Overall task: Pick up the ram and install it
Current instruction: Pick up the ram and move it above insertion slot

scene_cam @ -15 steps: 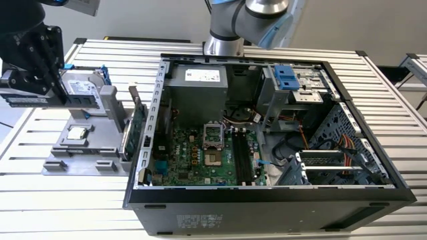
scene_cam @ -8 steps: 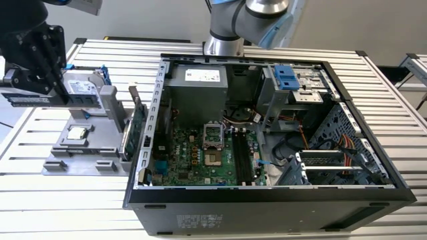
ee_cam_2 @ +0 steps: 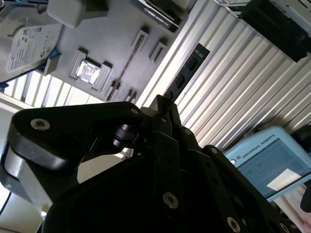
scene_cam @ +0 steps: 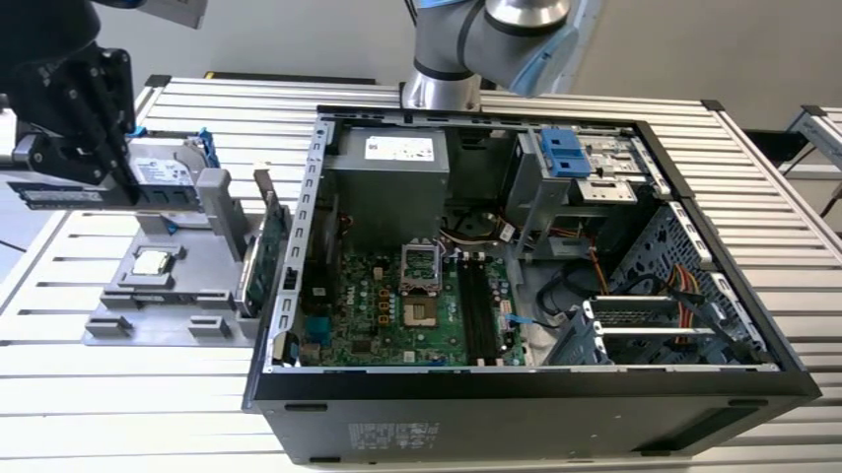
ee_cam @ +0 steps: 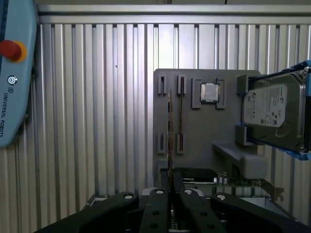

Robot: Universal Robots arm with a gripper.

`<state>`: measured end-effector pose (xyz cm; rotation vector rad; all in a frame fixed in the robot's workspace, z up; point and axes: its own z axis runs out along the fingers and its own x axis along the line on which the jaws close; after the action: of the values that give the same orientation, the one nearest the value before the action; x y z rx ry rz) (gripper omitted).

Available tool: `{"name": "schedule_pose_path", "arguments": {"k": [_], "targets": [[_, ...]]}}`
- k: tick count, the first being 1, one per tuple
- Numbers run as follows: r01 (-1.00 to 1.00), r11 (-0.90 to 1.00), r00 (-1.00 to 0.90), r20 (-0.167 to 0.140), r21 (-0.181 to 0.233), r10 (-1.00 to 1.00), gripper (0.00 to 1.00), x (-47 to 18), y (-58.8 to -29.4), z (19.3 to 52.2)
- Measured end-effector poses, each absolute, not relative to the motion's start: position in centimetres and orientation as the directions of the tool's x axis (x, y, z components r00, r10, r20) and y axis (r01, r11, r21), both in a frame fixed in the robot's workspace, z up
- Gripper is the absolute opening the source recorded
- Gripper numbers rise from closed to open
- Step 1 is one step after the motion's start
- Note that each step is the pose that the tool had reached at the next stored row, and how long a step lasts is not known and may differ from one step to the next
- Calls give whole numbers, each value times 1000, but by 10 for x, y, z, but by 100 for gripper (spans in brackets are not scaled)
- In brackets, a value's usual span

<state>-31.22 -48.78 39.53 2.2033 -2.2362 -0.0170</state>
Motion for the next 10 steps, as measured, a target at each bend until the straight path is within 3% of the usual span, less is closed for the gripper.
{"name": "schedule_pose_path", "arguments": {"k": [10], "targets": [[-1000,15,-15,-6,9,-1000,0,-307,-488,397]]}}
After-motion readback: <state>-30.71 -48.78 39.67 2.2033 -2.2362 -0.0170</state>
